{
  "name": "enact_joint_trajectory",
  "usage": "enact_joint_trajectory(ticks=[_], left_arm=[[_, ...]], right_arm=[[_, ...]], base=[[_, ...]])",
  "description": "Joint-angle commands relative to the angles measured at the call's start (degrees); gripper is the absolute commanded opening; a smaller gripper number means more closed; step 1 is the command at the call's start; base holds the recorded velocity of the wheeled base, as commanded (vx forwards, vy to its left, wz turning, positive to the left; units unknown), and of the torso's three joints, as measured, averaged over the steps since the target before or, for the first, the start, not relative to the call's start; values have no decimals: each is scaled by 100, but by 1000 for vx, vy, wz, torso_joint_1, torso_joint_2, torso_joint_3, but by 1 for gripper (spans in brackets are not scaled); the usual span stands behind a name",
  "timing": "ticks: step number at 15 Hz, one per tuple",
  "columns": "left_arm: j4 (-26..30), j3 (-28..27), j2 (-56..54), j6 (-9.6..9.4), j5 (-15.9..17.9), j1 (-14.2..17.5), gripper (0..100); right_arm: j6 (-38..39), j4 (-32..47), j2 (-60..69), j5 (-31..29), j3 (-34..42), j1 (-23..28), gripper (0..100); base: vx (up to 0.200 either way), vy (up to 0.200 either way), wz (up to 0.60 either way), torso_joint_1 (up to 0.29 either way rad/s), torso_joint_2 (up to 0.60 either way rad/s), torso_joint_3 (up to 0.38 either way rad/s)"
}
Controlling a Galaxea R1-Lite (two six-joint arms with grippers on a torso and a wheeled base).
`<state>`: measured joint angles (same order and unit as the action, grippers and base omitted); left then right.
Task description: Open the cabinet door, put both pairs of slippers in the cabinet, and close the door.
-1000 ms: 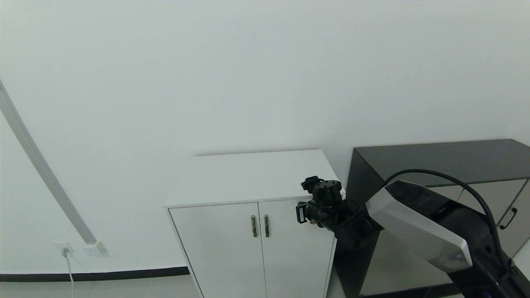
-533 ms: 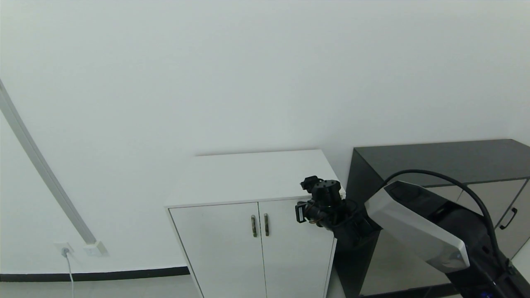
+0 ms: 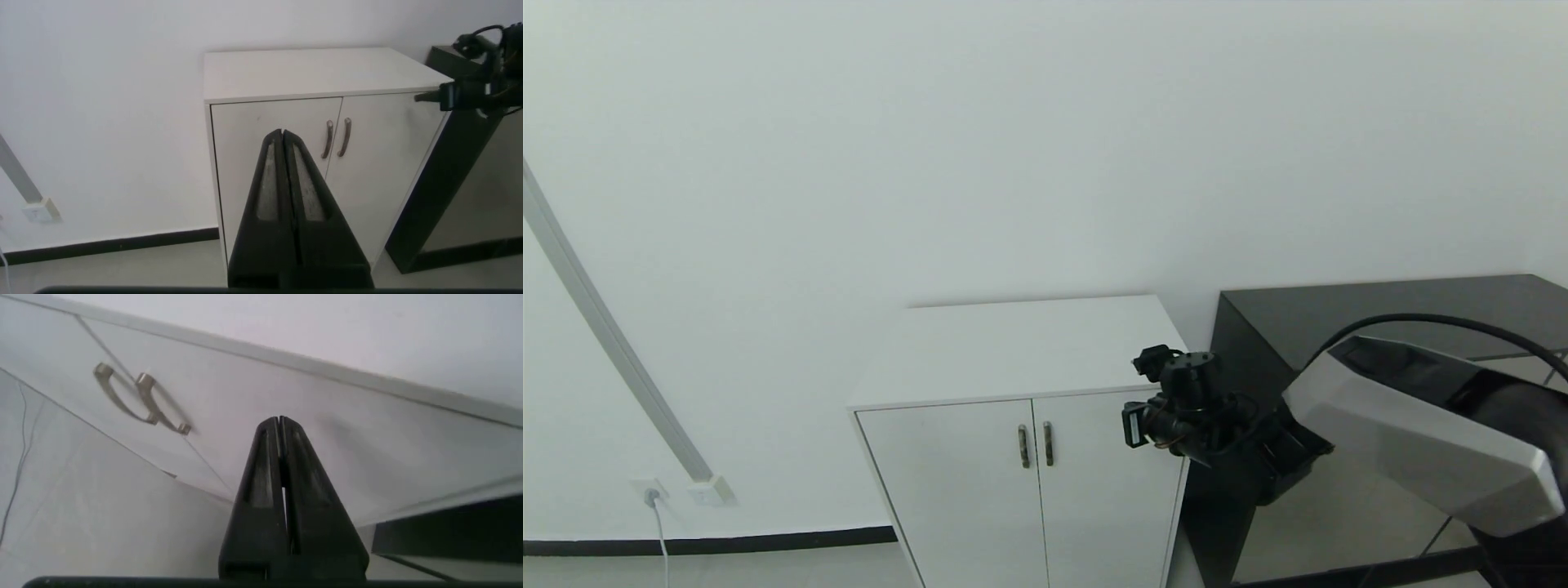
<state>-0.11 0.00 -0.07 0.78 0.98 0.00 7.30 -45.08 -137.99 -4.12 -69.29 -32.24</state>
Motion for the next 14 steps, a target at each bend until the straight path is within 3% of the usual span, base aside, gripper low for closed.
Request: enact_joint_trajectory(ticks=[1, 7, 13, 14], left_arm=[[-7, 0, 7, 1, -1, 0, 0], [-7, 0, 7, 1, -1, 0, 0], [-7, 0, 7, 1, -1, 0, 0], [-7, 0, 7, 1, -1, 0, 0]], right_arm=[[-1, -300, 1081, -19, 1076, 8, 0], [-1, -677, 2856, -458, 3326, 306, 0], [-10, -677, 4008, -484, 4328, 930, 0], [-27, -669, 4544, -695, 4846, 1256, 0]], base=[[0, 0, 0, 0, 0, 0], [0, 0, 0, 0, 0, 0], [0, 0, 0, 0, 0, 0], [0, 0, 0, 0, 0, 0]])
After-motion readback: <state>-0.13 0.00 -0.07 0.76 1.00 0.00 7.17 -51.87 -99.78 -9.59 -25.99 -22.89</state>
